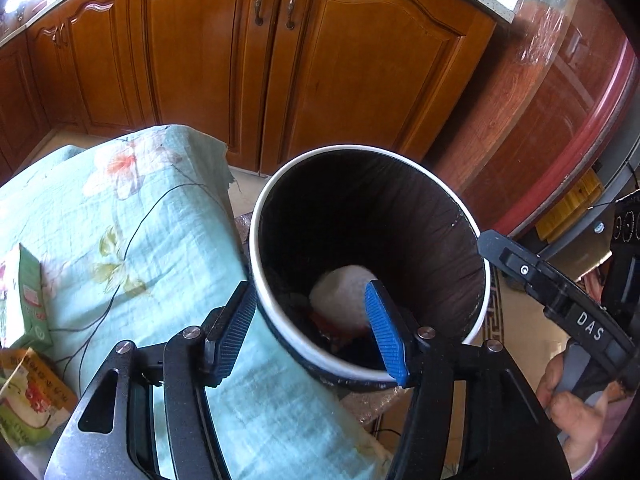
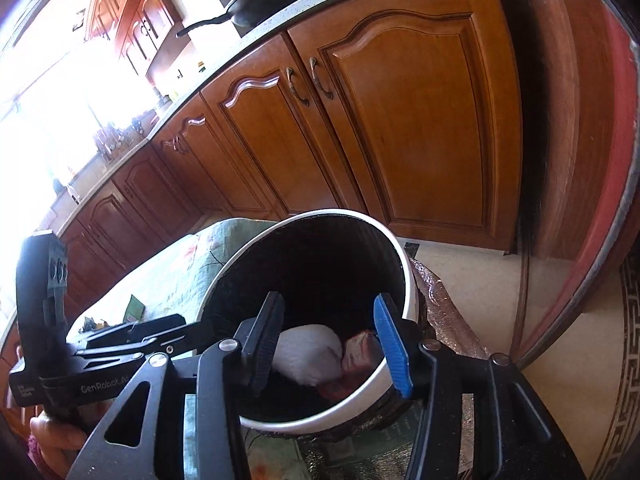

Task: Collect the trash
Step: 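Carry the foam net and milk carton over the bin and open both grippers, then grasp the white foam block with the left gripper while the right gripper grasps the green juice pouch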

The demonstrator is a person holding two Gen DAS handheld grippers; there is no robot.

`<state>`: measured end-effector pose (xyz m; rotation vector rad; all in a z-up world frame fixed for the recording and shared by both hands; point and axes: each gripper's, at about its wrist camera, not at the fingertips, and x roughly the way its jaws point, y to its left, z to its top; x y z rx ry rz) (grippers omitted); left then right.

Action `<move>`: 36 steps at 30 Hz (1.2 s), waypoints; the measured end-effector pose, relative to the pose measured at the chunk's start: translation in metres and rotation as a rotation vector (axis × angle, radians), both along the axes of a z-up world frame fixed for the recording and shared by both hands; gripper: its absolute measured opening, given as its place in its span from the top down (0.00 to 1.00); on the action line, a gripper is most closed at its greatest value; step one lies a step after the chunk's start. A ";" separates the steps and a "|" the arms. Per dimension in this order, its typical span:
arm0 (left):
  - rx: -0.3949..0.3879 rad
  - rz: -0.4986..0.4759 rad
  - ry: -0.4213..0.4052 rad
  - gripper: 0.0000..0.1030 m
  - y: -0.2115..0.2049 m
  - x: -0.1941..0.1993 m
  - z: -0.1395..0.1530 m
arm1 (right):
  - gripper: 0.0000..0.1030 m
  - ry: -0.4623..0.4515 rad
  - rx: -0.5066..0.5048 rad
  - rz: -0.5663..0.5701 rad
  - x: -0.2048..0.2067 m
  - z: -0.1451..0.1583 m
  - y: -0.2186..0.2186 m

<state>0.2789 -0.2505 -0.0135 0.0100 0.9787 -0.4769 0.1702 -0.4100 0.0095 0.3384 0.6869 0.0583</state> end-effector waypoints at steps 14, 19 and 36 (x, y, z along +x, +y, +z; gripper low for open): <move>-0.052 0.097 -0.058 0.40 0.087 -0.082 0.001 | 0.22 -0.019 0.091 0.049 -0.039 -0.008 0.043; -0.047 0.128 -0.081 0.40 0.118 -0.107 0.003 | 0.22 -0.002 0.103 0.091 -0.047 -0.015 0.069; -0.080 0.293 -0.119 0.40 0.217 -0.159 0.008 | 0.22 0.056 0.066 0.268 -0.056 -0.034 0.158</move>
